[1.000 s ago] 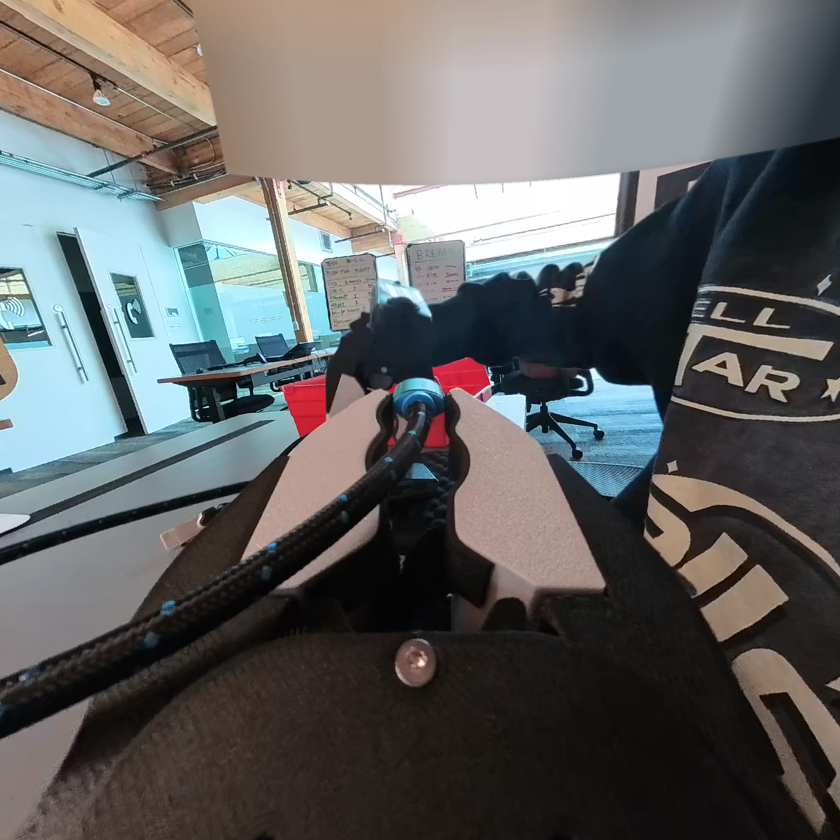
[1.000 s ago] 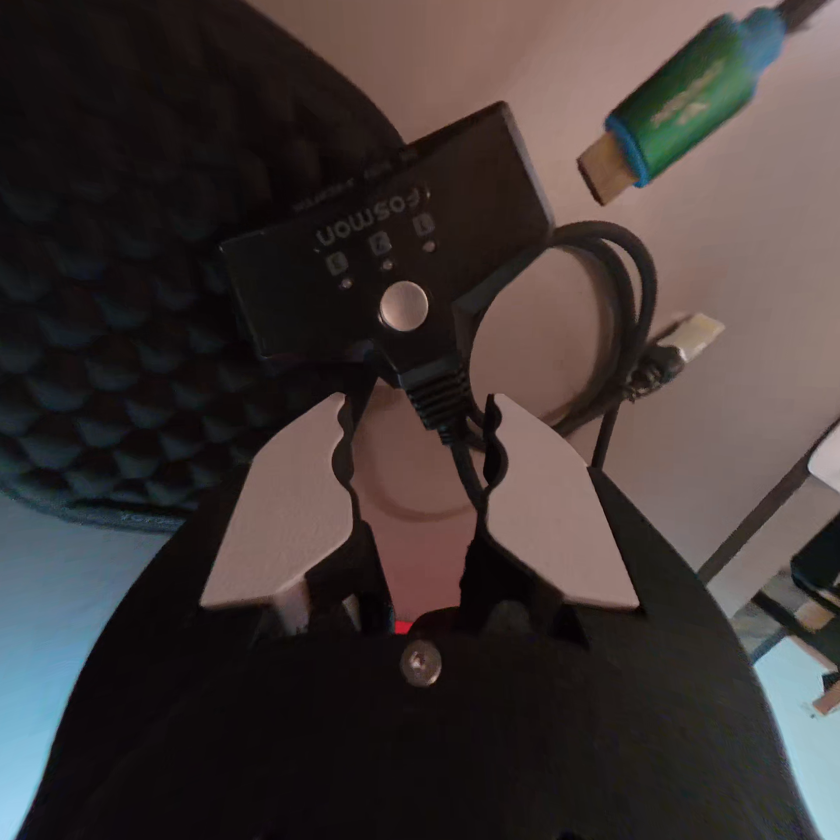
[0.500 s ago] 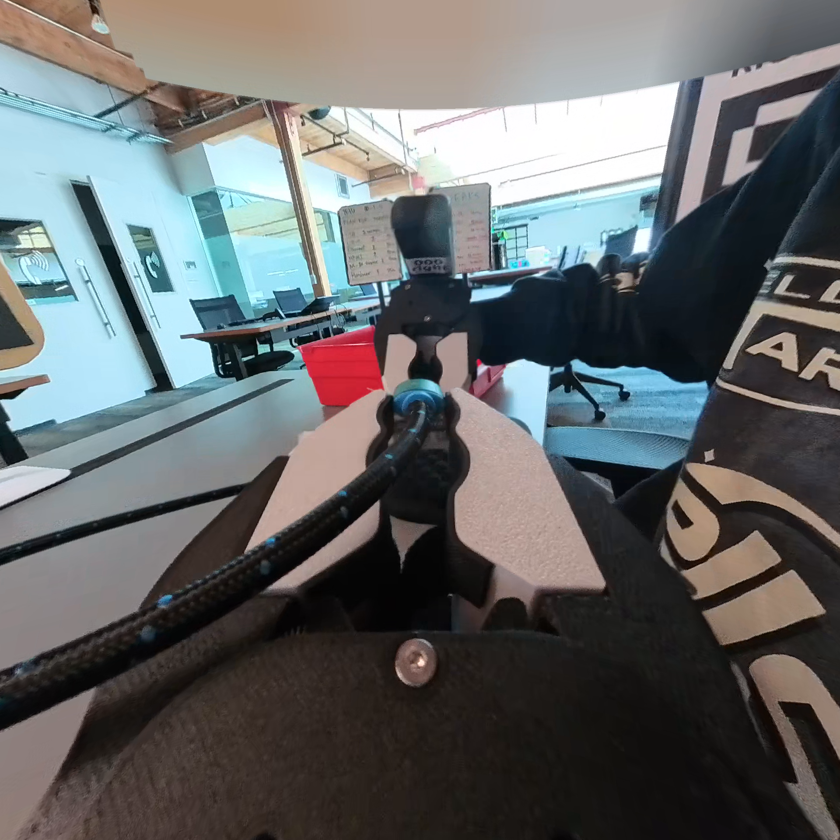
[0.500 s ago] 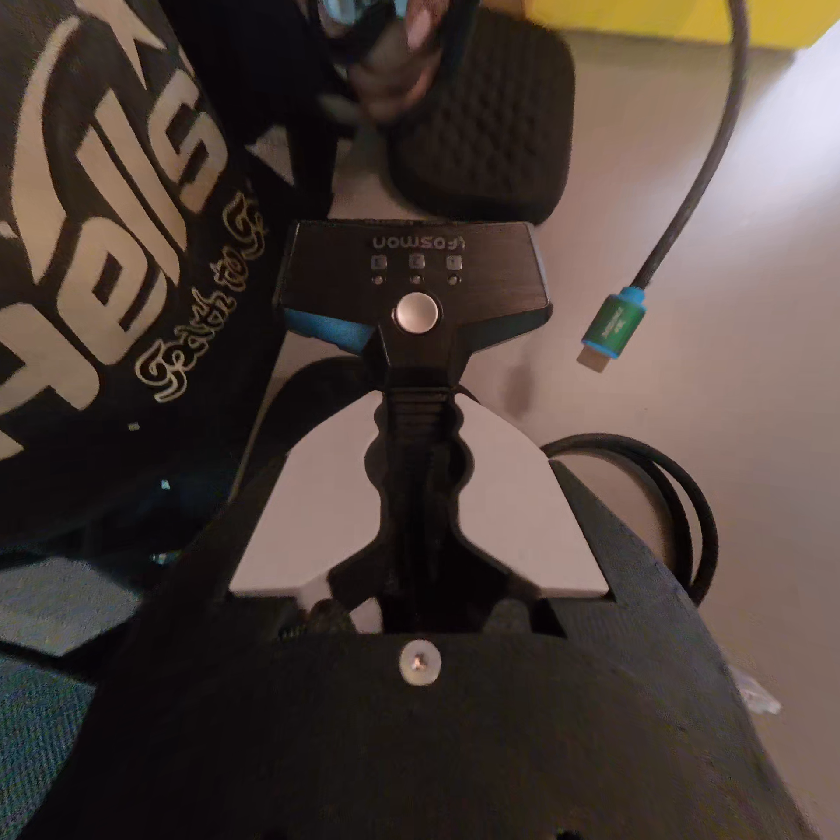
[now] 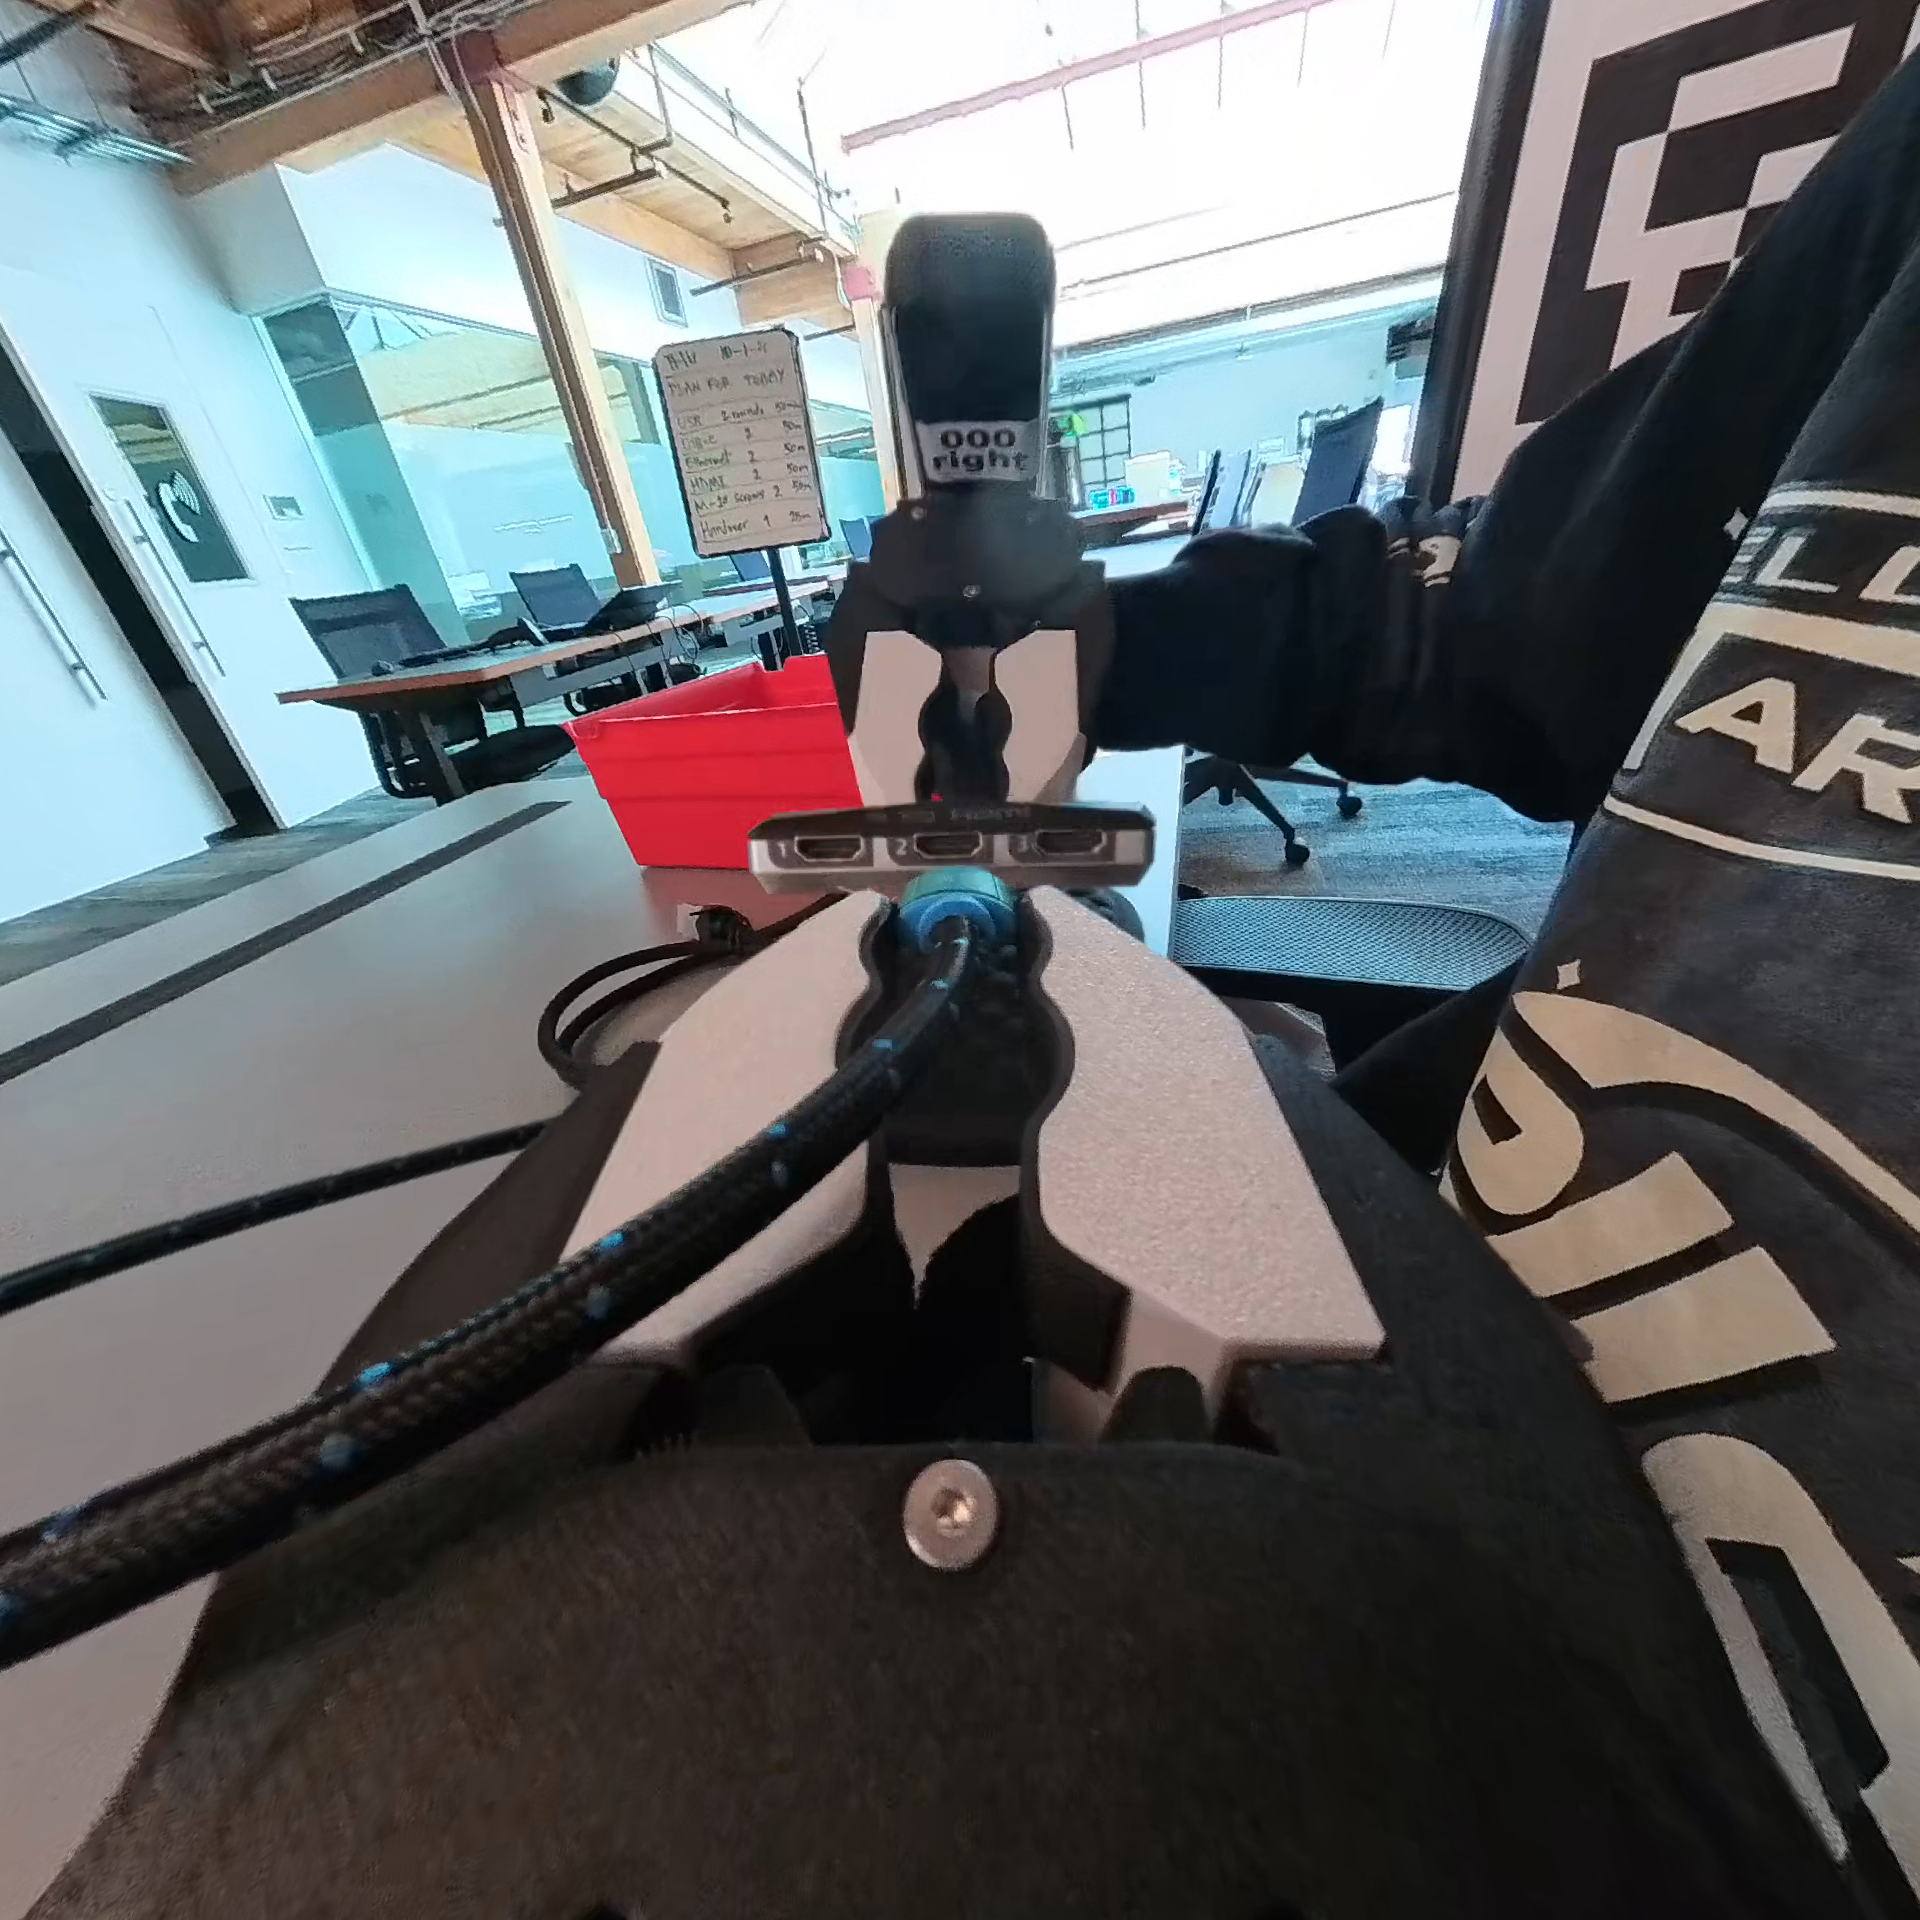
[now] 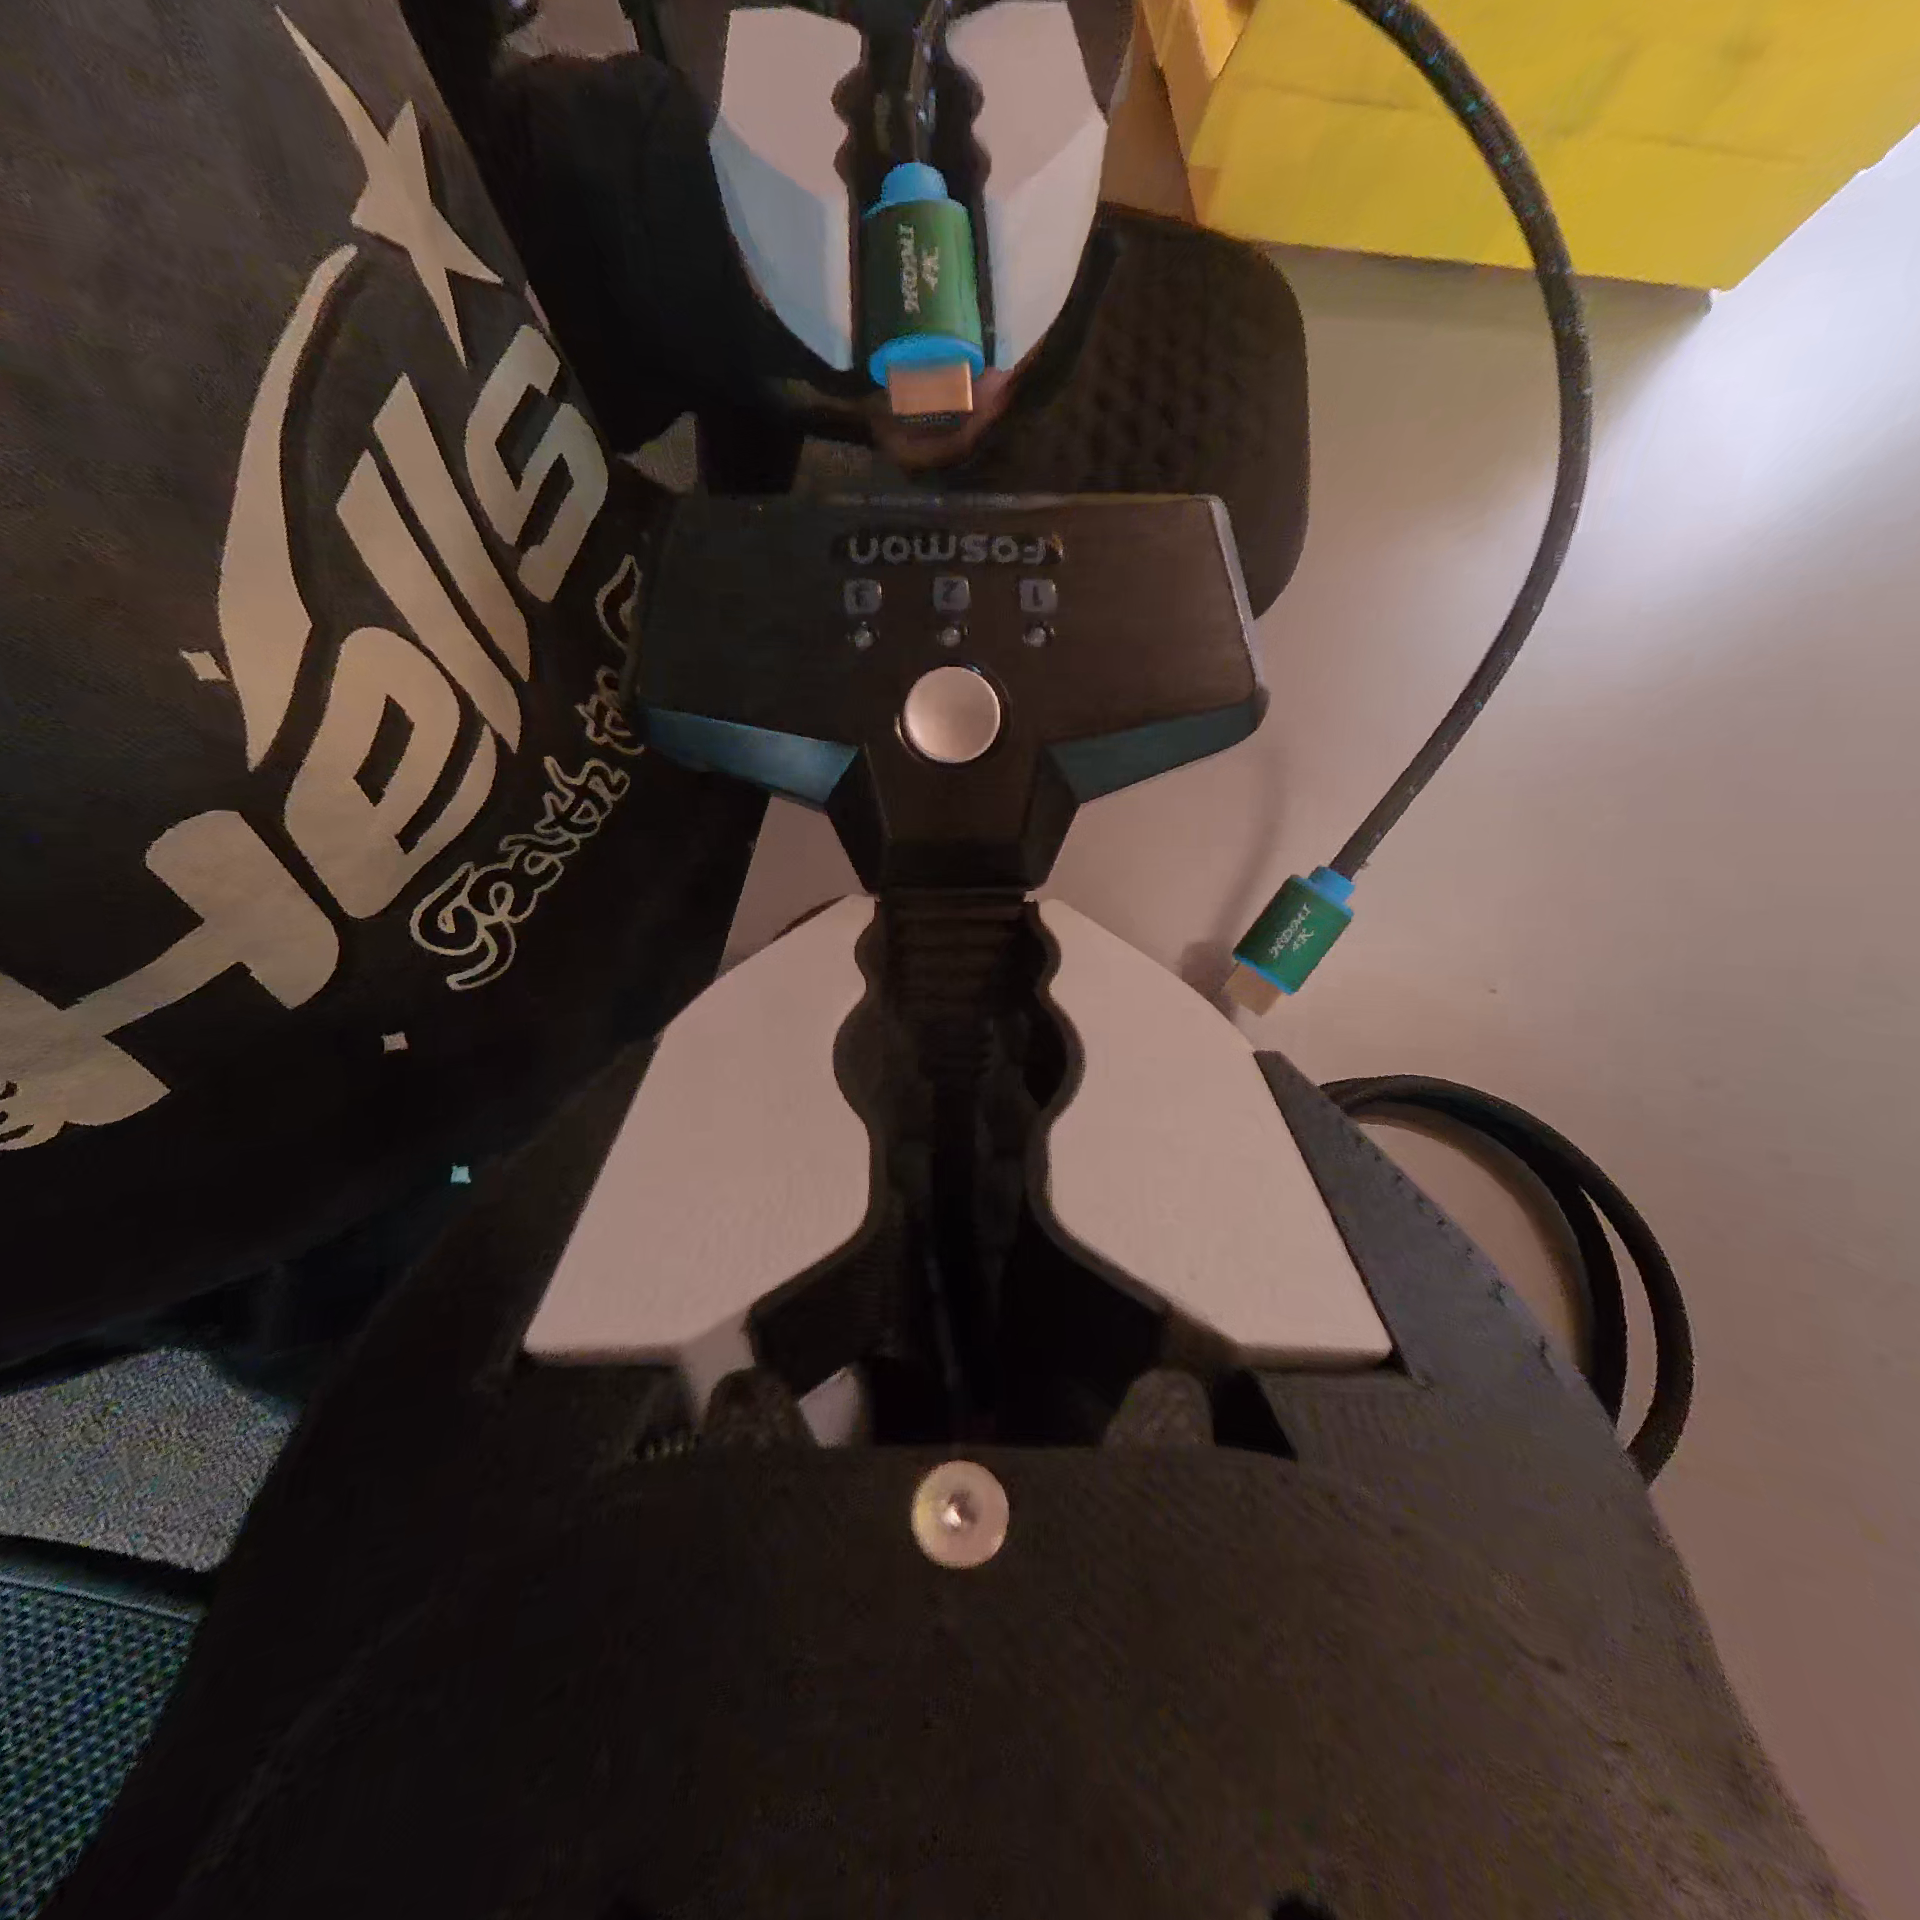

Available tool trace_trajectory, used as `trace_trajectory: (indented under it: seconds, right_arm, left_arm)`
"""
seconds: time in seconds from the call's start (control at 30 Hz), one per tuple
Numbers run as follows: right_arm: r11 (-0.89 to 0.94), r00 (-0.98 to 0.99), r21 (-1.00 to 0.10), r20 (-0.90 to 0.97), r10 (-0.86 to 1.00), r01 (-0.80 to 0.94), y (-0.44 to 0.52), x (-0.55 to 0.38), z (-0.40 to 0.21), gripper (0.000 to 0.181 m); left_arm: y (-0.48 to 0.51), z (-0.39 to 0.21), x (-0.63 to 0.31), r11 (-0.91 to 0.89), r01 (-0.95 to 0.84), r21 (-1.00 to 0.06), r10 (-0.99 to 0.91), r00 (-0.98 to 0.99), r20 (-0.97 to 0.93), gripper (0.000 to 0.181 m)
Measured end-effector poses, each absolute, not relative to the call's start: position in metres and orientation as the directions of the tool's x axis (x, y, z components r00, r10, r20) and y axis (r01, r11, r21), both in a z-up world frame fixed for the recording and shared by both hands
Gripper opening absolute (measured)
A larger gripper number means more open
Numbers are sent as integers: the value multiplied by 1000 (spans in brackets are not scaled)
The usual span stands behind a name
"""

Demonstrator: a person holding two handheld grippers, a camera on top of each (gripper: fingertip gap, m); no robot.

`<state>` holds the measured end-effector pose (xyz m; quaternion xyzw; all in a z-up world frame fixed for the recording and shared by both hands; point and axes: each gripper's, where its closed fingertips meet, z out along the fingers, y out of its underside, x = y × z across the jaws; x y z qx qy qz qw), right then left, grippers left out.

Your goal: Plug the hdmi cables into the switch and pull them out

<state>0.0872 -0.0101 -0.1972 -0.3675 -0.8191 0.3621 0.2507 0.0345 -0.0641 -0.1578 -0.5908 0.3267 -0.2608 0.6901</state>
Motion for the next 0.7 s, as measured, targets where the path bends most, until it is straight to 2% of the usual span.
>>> trace_trajectory:
  seconds: [0.37, 0.7]
  right_arm:
    - [529, -614, -724, 186, 767, 442, -16, 79, -203, 24]
    - [518, -603, -740, 192, 774, 429, -19, 80, -204, 24]
  left_arm:
    - [-61, -165, 41, 155, -74, -985, -734, 659, -165, 20]
    - [-62, -165, 42, 156, -52, -986, -743, 652, -152, 21]
